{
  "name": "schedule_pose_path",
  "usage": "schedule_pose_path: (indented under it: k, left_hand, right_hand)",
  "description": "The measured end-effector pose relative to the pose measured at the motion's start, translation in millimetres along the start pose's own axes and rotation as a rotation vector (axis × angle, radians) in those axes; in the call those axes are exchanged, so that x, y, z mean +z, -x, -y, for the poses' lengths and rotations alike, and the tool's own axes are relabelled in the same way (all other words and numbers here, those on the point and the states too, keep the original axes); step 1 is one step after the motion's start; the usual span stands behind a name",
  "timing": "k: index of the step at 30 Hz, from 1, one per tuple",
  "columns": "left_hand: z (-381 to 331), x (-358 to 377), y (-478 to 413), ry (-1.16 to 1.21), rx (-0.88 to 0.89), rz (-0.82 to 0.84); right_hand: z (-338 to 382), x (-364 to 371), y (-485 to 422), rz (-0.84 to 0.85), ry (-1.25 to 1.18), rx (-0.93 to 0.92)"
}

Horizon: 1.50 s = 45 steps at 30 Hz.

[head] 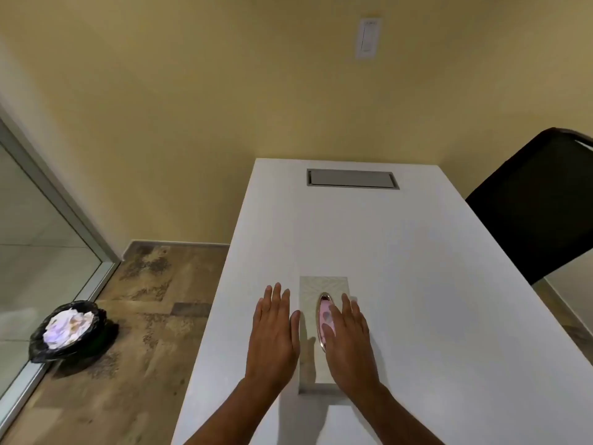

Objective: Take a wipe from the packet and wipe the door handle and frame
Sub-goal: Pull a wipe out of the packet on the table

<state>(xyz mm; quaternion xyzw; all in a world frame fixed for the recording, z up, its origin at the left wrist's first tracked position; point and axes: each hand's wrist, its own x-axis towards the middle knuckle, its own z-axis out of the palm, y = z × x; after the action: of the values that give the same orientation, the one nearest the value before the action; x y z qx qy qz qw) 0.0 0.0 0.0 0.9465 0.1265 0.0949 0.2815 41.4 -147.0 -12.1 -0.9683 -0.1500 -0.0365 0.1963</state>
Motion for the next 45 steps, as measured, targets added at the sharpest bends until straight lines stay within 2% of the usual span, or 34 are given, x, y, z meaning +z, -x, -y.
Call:
schedule_pose_path:
  k: [6, 10, 14, 22, 25, 30, 31, 34, 36, 39, 45]
  left_hand:
    - [-9, 34, -3, 0.022, -0.005, 0.098]
    - [-5, 51, -8, -0.028, 0.019, 0.14]
    - [-2, 66, -11, -0.03, 0.017, 0.139]
    - [1, 78, -12, -0.028, 0.062, 0.111]
    - [3, 81, -12, -0.03, 0.062, 0.119]
    - [3, 83, -13, -0.073, 0.061, 0.145]
    - [3, 83, -13, -0.078, 0.062, 0.151]
    - [5, 84, -14, -0.07, 0.056, 0.175]
    - [4, 84, -14, -0.068, 0.06, 0.17]
    - [-1, 81, -12, -0.01, 0.106, 0.076]
    - [1, 81, -11, -0.052, 0.083, 0.098]
  right_hand:
    - [-5, 18, -7, 0.012, -0.065, 0.047]
    - [-5, 14, -11, -0.055, -0.13, 0.069]
    - [-7, 16, -14, 0.067, -0.147, 0.107]
    - [-15, 23, -21, 0.126, -0.18, 0.106]
    - [-15, 23, -19, 0.076, -0.199, 0.085]
    - [-14, 26, -17, -0.134, -0.239, 0.059]
    - [-14, 25, -16, -0.119, -0.284, 0.093]
    - [-16, 24, -11, 0.082, -0.529, 0.333]
    - [-15, 21, -12, 0.131, -0.556, 0.362]
    - [-8, 8, -19, 0.001, -0.453, 0.25]
    - [-4, -8, -32, -0.257, -0.597, 0.257]
